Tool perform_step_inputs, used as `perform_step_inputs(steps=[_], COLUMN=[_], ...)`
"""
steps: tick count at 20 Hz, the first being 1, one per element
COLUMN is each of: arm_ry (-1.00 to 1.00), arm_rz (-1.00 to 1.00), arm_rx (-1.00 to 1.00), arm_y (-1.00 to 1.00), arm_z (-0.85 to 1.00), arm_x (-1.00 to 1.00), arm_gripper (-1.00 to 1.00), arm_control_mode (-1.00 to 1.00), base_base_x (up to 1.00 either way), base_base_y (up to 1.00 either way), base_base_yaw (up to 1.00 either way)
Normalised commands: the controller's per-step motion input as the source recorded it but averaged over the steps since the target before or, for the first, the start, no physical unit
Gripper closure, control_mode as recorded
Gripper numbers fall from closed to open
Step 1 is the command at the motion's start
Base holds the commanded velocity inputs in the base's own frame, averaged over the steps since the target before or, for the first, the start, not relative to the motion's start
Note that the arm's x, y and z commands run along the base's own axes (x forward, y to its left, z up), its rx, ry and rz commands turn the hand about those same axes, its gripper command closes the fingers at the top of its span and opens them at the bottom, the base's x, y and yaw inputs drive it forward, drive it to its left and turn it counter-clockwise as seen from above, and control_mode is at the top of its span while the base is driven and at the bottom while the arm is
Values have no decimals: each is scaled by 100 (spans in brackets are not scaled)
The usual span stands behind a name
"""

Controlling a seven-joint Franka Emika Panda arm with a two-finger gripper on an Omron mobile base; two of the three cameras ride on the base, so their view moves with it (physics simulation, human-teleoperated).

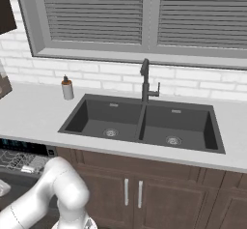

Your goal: Pick up the cup and bowl from the counter, place them in the dishwasher, and close the dishwasher door.

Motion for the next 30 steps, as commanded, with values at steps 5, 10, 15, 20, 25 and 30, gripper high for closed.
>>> perform_step_inputs(steps=[5, 10, 15, 20, 25, 30], arm_ry=[-26, -22, -18, -15, -14, -13], arm_rz=[-10, -11, -10, -10, -9, -8], arm_rx=[0, 0, 0, 0, 0, 0], arm_y=[-14, -39, -45, -35, -28, -24], arm_z=[-31, -42, -50, -33, -24, -26], arm_x=[66, 99, 100, 80, 71, 67], arm_gripper=[-100, -100, -100, -100, -100, -100], arm_control_mode=[-100, -100, -100, -100, -100, -100], base_base_x=[0, 0, 0, 0, 0, 0], base_base_y=[0, 0, 0, 0, 0, 0], base_base_yaw=[0, 0, 0, 0, 0, 0])
